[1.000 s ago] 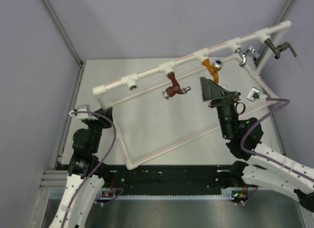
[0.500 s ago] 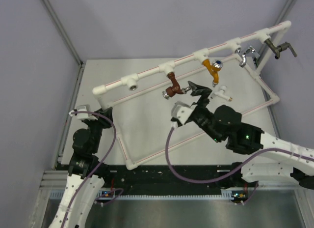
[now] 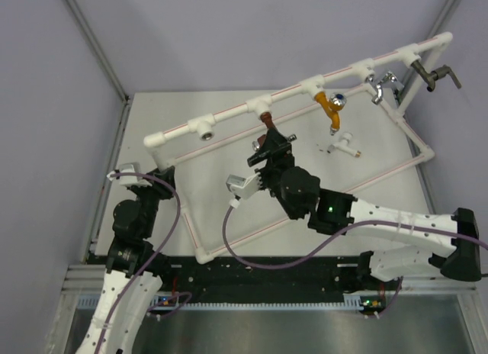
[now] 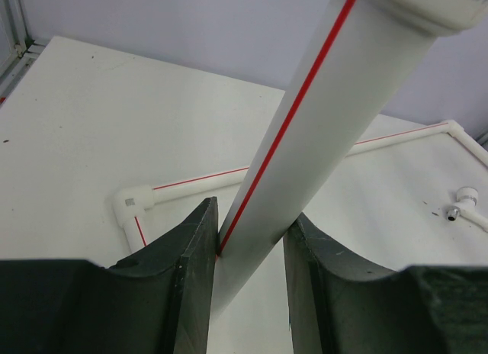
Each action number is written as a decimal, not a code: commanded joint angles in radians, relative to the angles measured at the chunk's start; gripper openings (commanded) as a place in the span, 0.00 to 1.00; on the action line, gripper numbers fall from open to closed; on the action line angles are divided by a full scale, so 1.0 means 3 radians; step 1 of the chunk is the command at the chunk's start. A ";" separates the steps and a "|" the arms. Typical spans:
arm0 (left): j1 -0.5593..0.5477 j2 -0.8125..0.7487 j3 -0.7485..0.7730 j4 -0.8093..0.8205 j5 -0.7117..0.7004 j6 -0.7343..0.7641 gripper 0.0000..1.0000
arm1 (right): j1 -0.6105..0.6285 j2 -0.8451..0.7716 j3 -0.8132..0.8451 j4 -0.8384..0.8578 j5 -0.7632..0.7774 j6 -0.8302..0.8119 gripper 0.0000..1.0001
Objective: Install the water faucets
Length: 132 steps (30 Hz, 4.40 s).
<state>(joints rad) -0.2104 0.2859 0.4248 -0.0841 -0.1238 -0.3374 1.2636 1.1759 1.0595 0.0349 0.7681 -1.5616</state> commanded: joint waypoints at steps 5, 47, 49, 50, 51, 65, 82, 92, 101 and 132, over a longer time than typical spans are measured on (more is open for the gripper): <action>0.0011 -0.0002 0.0016 -0.0154 -0.0022 -0.0358 0.00 | -0.0254 0.0309 -0.0050 0.1197 0.0186 0.0049 0.24; 0.0011 0.0029 0.0021 -0.0144 -0.0032 -0.0348 0.00 | -0.1119 -0.1337 -0.1354 0.2642 -0.0729 0.6707 0.99; 0.0011 0.0039 0.0026 -0.0139 -0.0027 -0.0353 0.00 | -0.1124 -0.1470 -0.1135 0.2040 -0.0953 0.6048 0.99; 0.0011 0.0039 0.0026 -0.0139 -0.0022 -0.0353 0.00 | -0.1119 -0.1481 -0.0926 0.1733 -0.1096 0.5669 0.99; 0.0011 0.0039 0.0026 -0.0134 -0.0022 -0.0348 0.00 | -0.1119 -0.1476 -0.0752 0.1355 -0.1214 0.5331 0.99; 0.0011 0.0064 0.0031 -0.0129 -0.0017 -0.0343 0.00 | -0.0419 -0.1000 -0.0004 -0.0484 -0.1048 0.1055 0.99; 0.0011 0.0039 0.0031 -0.0149 -0.0017 -0.0348 0.00 | -0.0397 -0.0182 -0.0131 0.0573 -0.0408 -0.0501 0.87; 0.0011 0.0008 0.0031 -0.0149 -0.0022 -0.0353 0.00 | -0.0531 -0.0023 -0.0030 0.1009 -0.0453 0.1080 0.16; 0.0011 0.0019 0.0021 -0.0134 -0.0017 -0.0353 0.00 | -0.0908 -0.0519 -0.0482 0.2360 -0.0920 0.6120 0.01; 0.0011 0.0008 0.0026 -0.0149 -0.0042 -0.0348 0.00 | -0.1011 -0.1209 -0.0956 0.2240 -0.1015 0.6113 0.99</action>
<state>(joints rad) -0.2104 0.2779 0.4248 -0.0914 -0.1207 -0.3393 0.9657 0.8810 0.6296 1.0985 0.6262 0.6121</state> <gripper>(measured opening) 0.413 0.987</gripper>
